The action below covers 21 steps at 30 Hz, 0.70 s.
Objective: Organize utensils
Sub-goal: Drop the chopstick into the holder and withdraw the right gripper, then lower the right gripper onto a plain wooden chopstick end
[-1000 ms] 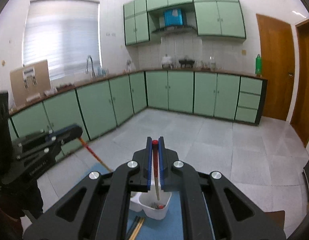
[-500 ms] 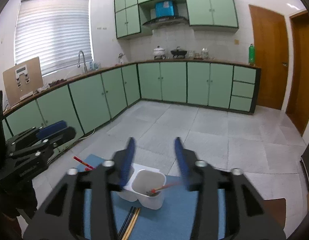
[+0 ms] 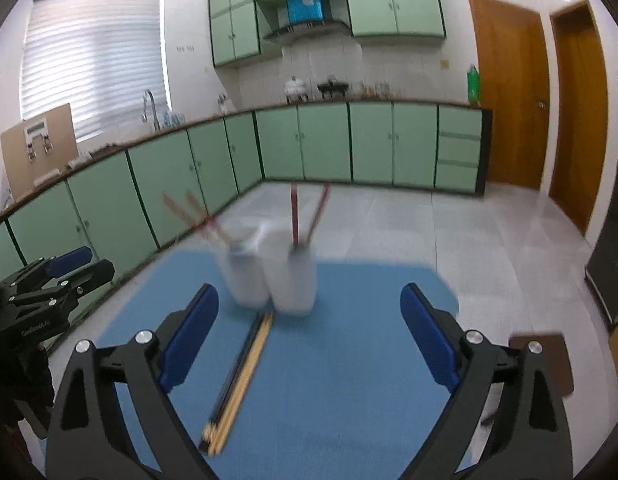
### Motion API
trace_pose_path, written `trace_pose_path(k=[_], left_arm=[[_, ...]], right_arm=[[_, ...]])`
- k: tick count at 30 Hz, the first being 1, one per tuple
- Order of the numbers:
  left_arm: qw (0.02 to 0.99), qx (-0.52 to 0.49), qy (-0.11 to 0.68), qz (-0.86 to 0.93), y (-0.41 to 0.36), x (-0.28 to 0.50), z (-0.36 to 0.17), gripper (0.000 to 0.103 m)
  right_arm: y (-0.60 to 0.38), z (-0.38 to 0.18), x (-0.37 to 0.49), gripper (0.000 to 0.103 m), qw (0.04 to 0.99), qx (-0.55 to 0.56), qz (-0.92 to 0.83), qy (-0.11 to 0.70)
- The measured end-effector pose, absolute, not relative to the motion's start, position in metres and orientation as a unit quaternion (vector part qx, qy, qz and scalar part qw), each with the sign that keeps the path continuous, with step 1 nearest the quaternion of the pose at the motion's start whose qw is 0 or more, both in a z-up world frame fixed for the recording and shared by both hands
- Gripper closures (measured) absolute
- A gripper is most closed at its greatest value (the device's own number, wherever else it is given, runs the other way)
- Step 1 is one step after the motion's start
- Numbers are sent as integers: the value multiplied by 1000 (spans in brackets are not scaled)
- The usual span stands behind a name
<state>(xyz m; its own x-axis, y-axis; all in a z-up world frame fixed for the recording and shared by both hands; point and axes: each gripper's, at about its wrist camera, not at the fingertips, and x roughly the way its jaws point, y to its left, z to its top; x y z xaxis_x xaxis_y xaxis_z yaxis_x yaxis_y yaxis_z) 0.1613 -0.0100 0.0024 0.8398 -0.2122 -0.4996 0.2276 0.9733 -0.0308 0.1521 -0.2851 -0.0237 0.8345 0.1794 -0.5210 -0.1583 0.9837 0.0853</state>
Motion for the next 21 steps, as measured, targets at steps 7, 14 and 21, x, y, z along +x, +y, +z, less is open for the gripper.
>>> trace_pose_path(k=[7,14,21], left_arm=[[931,28,348,-103,-7,145,-74,32],[908,36,408,-93,-3,139,-124,32],[900,43,425,-83,2,136,-141,32]], right_arm=[[-257,-97,124,13,936,19,78,343],[-223,-145,116,14,914,16,84,398],[-198,-165,123,23,898,-16,95,429]])
